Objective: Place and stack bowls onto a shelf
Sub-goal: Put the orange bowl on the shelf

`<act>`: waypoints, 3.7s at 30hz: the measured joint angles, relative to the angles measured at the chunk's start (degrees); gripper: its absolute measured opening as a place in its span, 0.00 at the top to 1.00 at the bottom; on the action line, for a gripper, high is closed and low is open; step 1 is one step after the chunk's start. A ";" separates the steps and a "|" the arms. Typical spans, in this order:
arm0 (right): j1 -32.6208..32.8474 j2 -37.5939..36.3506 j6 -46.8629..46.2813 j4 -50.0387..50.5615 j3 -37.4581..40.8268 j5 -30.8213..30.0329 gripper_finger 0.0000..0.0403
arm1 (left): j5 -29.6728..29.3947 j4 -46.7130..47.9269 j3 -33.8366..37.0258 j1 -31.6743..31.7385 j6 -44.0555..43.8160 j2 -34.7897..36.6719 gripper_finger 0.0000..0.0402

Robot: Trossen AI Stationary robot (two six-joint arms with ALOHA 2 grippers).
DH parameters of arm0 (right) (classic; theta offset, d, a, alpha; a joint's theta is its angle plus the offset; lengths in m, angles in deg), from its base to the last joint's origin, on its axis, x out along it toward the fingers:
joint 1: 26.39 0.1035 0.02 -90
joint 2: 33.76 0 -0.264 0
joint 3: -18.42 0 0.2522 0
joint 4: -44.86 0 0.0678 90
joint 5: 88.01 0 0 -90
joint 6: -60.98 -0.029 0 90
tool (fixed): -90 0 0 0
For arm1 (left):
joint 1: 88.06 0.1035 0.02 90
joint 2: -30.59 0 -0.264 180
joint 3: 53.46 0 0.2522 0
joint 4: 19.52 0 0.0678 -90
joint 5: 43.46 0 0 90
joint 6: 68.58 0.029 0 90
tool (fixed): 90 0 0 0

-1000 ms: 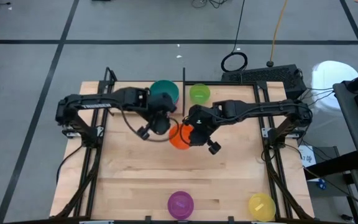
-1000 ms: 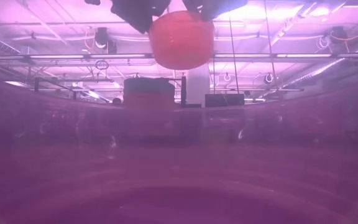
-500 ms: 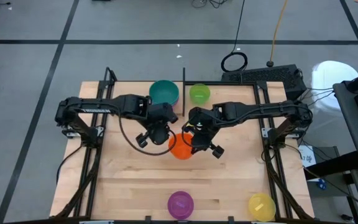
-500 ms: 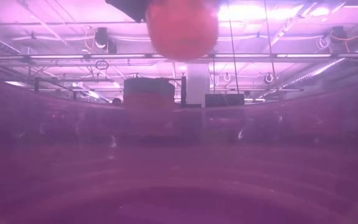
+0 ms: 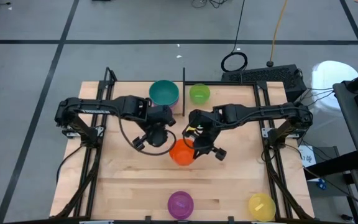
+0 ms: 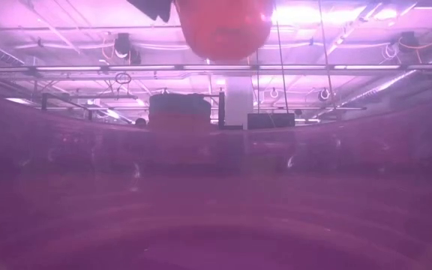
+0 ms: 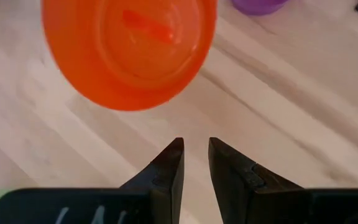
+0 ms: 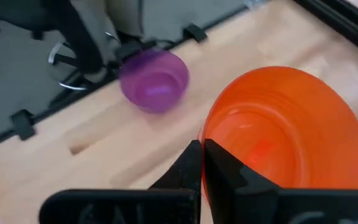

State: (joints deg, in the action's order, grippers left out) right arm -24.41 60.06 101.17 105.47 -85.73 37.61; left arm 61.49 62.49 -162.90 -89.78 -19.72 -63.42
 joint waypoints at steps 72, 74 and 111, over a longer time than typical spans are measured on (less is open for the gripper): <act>-3.15 0.07 -7.71 -1.62 2.12 -2.74 1.00 | 27.00 -12.12 9.33 10.68 -7.24 -0.32 0.80; -3.15 0.07 -9.89 -1.65 2.12 -7.60 1.00 | 26.75 -11.50 9.33 11.20 -12.44 -0.22 0.80; -2.27 0.07 -9.52 -8.72 2.12 -8.34 1.00 | 7.84 -11.58 9.31 6.48 1.42 -2.13 0.80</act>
State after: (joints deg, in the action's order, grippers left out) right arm -26.68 60.13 91.66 96.75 -83.61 29.27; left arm 69.33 50.90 -153.59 -83.30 -18.30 -65.55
